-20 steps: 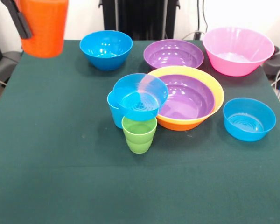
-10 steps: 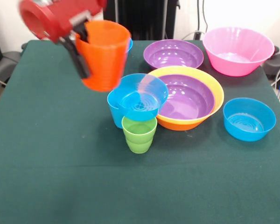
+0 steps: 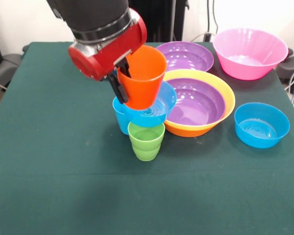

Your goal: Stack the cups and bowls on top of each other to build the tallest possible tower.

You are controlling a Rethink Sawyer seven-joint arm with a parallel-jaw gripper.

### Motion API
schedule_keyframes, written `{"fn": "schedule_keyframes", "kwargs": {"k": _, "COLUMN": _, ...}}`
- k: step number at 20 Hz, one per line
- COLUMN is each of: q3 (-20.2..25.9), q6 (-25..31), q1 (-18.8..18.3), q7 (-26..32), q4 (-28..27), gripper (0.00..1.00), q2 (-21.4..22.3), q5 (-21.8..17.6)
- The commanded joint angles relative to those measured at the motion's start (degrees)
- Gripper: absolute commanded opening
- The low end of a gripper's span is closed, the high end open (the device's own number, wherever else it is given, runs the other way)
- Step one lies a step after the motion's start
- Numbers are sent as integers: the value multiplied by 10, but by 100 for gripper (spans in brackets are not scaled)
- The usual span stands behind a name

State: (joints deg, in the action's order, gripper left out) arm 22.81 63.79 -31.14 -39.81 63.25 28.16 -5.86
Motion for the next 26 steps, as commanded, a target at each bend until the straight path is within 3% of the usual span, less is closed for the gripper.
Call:
{"fn": "schedule_keyframes", "kwargs": {"k": 1, "q3": -17, "q6": -44, "q1": -18, "q7": -65, "q4": 60, "gripper": 0, "q2": -5, "q5": -22}}
{"fn": "schedule_keyframes", "kwargs": {"k": 11, "q3": -20, "q6": -100, "q1": -23, "q7": -77, "q4": 126, "gripper": 0, "q2": 21, "q5": -22}}
{"fn": "schedule_keyframes", "kwargs": {"k": 18, "q3": 10, "q6": -167, "q1": -41, "q7": -91, "q4": 214, "gripper": 0, "q2": 67, "q5": 14}}
{"fn": "schedule_keyframes", "kwargs": {"k": 26, "q3": 14, "q6": -173, "q1": -39, "q7": -88, "q4": 225, "gripper": 0, "q2": 80, "q5": 27}}
